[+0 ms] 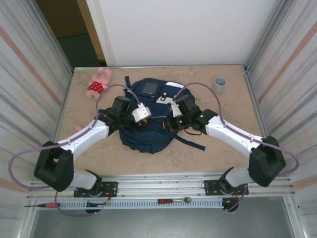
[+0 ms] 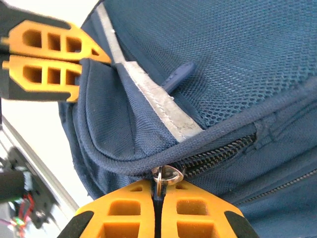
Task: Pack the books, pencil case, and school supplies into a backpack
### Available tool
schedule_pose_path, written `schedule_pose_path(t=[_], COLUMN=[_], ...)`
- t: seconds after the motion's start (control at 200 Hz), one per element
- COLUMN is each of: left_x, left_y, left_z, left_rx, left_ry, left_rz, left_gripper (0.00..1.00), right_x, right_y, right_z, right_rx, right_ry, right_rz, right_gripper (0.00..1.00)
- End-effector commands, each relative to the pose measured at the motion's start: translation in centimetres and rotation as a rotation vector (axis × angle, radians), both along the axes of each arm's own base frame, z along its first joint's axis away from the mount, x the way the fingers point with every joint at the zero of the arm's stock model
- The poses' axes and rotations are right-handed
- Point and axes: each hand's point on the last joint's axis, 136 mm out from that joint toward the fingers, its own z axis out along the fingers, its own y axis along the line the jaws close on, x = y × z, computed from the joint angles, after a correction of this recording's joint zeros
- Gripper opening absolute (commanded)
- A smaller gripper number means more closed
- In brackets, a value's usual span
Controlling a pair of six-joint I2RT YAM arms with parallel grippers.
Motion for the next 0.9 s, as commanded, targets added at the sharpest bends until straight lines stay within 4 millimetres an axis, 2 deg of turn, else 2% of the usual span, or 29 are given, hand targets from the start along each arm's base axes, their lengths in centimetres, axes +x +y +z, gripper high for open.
schedule_pose_path(t=[0.0, 0.085, 0.225, 0.441, 0.581, 0.641, 0.752, 0.892], left_x=[-0.3, -0.3, -0.1, 1.0, 1.7, 1.7, 1.8, 2.0], left_y=[-3.2, -2.9, -2.1, -0.6, 0.3, 0.4, 0.4, -0.2], left_z=[4.9, 4.9, 4.5, 4.0, 3.9, 3.7, 3.8, 3.9], left_rx=[-0.154, -0.156, -0.153, -0.072, -0.023, -0.005, 0.006, 0.022], left_ry=[-0.105, -0.125, -0.134, -0.166, -0.183, -0.184, -0.187, -0.189], left_rz=[-0.044, -0.040, -0.040, 0.021, 0.069, 0.070, 0.073, 0.096], left_gripper=[0.00, 0.00, 0.00, 0.00, 0.00, 0.00, 0.00, 0.00], right_x=[-1.9, -1.8, -1.1, -1.0, -0.9, -0.8, -0.8, -1.3], right_y=[5.7, 6.2, 4.5, -0.1, -3.8, -4.8, -4.4, -1.1], right_z=[3.9, 4.2, 3.9, 2.7, 2.0, 2.1, 2.8, 4.9], right_rx=[0.227, 0.254, 0.245, 0.197, 0.068, 0.014, -0.035, 0.024], right_ry=[0.103, 0.129, 0.176, 0.294, 0.293, 0.285, 0.275, 0.257], right_rz=[0.055, 0.051, -0.022, -0.169, -0.222, -0.213, -0.143, -0.033], right_gripper=[0.00, 0.02, 0.05, 0.00, 0.00, 0.00, 0.00, 0.00])
